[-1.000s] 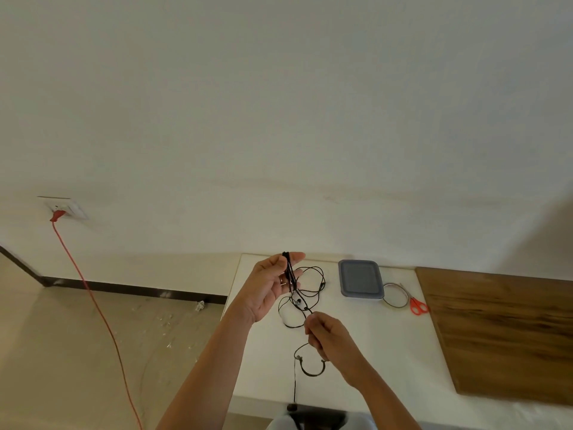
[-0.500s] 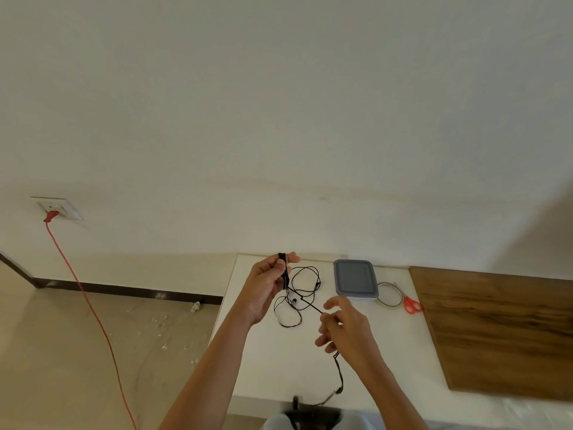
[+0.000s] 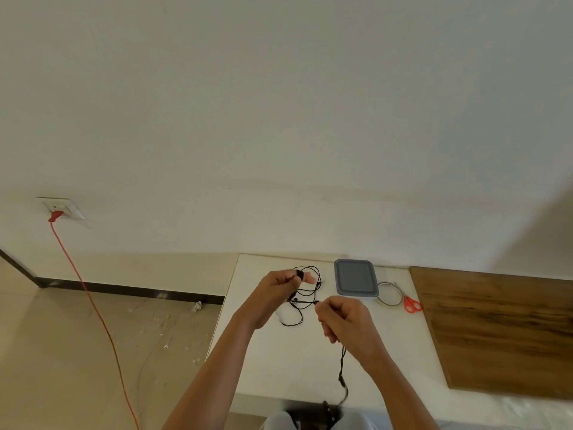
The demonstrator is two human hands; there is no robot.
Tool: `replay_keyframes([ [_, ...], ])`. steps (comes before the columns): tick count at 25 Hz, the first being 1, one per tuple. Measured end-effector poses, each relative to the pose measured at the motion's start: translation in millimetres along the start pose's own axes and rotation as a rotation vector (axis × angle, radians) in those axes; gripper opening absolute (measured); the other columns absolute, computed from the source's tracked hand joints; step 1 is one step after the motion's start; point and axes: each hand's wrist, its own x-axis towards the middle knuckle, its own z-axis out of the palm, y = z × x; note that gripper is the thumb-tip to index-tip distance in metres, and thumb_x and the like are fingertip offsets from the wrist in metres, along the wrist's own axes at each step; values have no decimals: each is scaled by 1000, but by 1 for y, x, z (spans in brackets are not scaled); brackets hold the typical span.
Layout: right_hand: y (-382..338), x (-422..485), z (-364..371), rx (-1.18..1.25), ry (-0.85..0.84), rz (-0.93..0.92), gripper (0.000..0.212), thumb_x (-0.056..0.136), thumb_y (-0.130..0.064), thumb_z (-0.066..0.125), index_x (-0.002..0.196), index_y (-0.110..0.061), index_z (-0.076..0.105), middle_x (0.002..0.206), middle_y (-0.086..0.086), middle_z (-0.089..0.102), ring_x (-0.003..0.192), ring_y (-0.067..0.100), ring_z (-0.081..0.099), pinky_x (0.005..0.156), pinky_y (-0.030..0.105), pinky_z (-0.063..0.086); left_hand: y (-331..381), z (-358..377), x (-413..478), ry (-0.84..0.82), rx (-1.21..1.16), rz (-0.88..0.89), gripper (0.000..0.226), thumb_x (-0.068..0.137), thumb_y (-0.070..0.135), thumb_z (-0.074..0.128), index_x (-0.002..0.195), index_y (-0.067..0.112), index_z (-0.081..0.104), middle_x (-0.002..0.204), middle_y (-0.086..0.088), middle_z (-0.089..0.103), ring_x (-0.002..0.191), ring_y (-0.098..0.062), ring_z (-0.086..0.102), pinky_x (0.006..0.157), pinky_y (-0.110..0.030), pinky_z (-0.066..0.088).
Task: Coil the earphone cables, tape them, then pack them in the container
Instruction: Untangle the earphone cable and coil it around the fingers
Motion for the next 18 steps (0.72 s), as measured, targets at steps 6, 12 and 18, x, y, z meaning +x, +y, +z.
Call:
replay_keyframes([
  [6, -34, 29, -21, -85, 92, -120, 24, 91, -23, 59, 67, -28, 62, 51, -11, 53, 45, 5, 46, 48, 17, 41, 3, 6, -14, -213, -46, -173, 31, 100, 14, 43, 103, 17, 74, 108, -2, 70, 102, -14, 58, 107, -42, 39],
  [12, -19, 60, -23, 34, 143, -10, 28, 93, -16, 58, 70, -31, 64, 58, -16, 55, 58, 11, 47, 55, 22, 41, 21, 13, -21, -272, -190, -172, 33, 102, 16, 40, 104, 13, 73, 121, -10, 68, 115, -30, 62, 97, -45, 49],
  [18, 11, 57, -7, 223, -75, 148, 25, 93, -5, 51, 81, -15, 70, 68, 1, 63, 64, 15, 52, 63, 23, 43, 41, 7, -18, -261, -464, -61, 31, 100, 18, 43, 103, 7, 72, 119, -21, 67, 114, -38, 62, 89, -51, 54],
])
